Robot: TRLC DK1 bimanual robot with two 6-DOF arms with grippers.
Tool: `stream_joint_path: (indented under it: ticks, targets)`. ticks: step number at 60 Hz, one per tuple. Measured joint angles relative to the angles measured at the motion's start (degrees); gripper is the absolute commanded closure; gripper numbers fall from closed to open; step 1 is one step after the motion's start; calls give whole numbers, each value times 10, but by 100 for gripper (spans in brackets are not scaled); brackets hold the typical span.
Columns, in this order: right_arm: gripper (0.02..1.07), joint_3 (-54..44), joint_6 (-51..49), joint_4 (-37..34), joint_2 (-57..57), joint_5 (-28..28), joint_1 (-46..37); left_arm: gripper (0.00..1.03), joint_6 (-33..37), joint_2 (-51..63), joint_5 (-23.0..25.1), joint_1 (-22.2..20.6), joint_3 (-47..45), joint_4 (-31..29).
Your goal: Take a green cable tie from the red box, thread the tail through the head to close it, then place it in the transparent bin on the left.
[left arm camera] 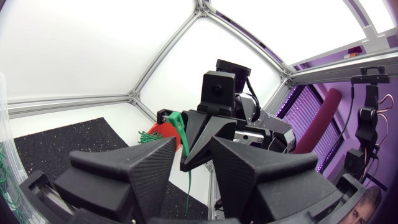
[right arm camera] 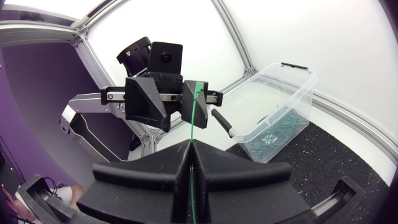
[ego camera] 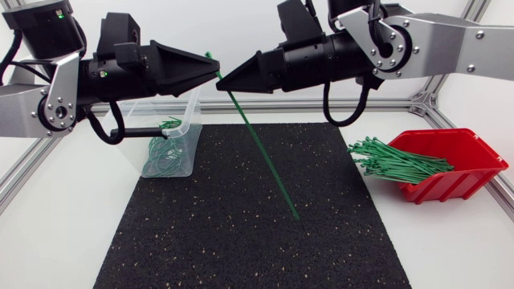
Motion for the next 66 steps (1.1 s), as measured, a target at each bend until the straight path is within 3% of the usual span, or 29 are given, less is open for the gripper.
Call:
stream_joint_path:
  ticks: [11, 66]
  targets:
    - [102, -17, 25, 29, 0, -1, 0, 79, 0, 0, -2, -3, 0, 0]
    - [102, -99, 209, 247, -8, -14, -8, 78, -19, 0, -19, -3, -1, 27]
